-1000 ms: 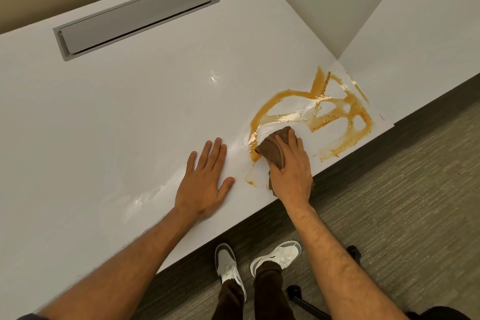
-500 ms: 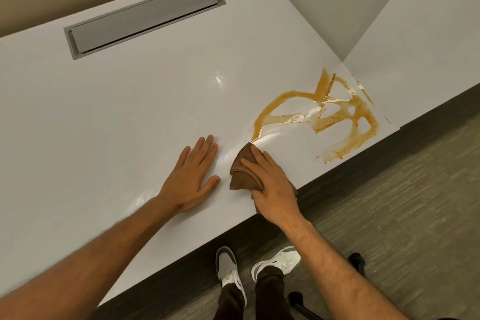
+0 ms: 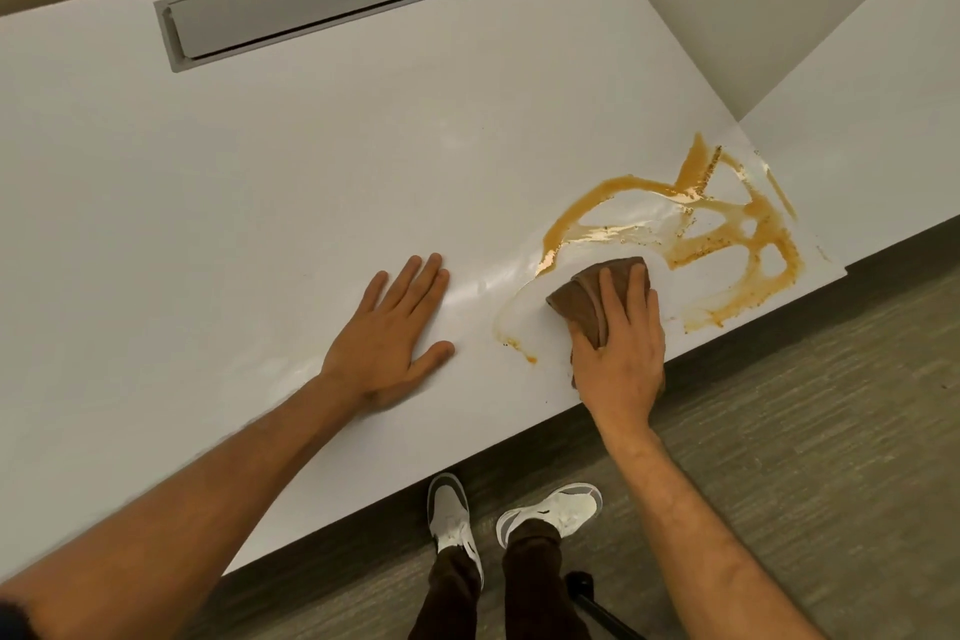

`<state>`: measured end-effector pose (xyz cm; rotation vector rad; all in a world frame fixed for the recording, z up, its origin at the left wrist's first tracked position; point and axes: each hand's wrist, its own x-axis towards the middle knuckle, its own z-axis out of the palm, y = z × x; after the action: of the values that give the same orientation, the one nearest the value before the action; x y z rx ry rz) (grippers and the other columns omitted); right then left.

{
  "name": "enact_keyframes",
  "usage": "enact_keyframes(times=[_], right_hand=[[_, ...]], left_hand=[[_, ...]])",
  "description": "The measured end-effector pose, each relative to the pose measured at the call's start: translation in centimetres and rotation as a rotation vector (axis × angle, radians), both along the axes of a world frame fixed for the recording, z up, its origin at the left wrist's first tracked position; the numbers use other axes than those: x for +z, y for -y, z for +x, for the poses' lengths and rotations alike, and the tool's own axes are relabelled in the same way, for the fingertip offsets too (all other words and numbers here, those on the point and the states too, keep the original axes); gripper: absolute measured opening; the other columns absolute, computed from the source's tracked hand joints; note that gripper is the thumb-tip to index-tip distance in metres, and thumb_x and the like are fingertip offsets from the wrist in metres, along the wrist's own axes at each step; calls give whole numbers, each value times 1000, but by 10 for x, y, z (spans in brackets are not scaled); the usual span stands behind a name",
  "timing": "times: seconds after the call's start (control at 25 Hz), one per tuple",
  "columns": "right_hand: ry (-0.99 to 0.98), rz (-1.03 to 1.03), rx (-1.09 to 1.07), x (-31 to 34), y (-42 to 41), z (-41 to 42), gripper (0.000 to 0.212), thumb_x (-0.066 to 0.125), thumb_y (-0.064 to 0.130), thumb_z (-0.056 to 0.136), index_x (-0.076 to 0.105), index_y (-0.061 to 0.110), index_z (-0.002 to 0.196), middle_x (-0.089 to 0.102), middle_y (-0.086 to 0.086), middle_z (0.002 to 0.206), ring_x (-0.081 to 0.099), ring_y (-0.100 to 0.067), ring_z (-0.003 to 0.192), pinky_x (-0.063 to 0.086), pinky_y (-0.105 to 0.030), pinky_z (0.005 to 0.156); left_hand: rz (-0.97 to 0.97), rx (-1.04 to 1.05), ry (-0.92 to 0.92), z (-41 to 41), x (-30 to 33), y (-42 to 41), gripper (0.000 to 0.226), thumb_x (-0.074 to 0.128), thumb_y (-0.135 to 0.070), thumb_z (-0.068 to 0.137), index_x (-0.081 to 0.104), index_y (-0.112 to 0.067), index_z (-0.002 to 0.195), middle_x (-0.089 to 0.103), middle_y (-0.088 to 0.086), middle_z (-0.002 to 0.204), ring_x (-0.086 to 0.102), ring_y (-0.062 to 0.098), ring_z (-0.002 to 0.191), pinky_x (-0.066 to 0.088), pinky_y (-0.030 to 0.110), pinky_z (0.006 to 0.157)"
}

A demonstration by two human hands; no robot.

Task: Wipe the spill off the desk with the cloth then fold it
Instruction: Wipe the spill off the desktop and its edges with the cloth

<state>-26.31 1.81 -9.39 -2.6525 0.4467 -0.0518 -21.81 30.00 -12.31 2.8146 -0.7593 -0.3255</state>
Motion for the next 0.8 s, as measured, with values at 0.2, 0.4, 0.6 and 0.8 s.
enact_keyframes(times=[0.2, 0.4, 0.6, 0.8], right_hand=[[124, 244, -55, -6, -24, 16, 53, 53, 33, 99, 45, 19, 150, 38, -8, 161, 37, -36, 146, 38, -57, 114], [62, 410, 110, 0, -49, 34, 58, 45, 43, 96, 40, 27, 152, 46, -5, 155, 42, -26, 142, 30, -37, 113], [30, 144, 669, -7, -29, 7, 65, 54, 50, 90, 37, 37, 152, 23, 7, 167, 23, -25, 152, 18, -45, 122], [45, -201, 690, -18, 23, -22, 88, 73, 37, 82, 28, 30, 157, 21, -6, 167, 29, -39, 148, 33, -64, 114]], left_hand=[[4, 1, -5, 1, 1, 1, 80, 19, -65, 105, -11, -24, 165, -16, -6, 174, -15, 14, 161, 0, 46, 131], [2, -5, -31, 2, 3, 1, 79, 15, -65, 104, -11, -24, 165, -16, -5, 174, -16, 13, 160, -3, 44, 130], [9, 11, -49, 2, 8, 3, 77, 11, -65, 103, -11, -25, 165, -17, -6, 174, -18, 12, 160, -8, 39, 129], [15, -3, -29, 2, 5, 1, 77, 15, -63, 104, -12, -23, 165, -17, -5, 174, -17, 13, 160, -7, 41, 130]])
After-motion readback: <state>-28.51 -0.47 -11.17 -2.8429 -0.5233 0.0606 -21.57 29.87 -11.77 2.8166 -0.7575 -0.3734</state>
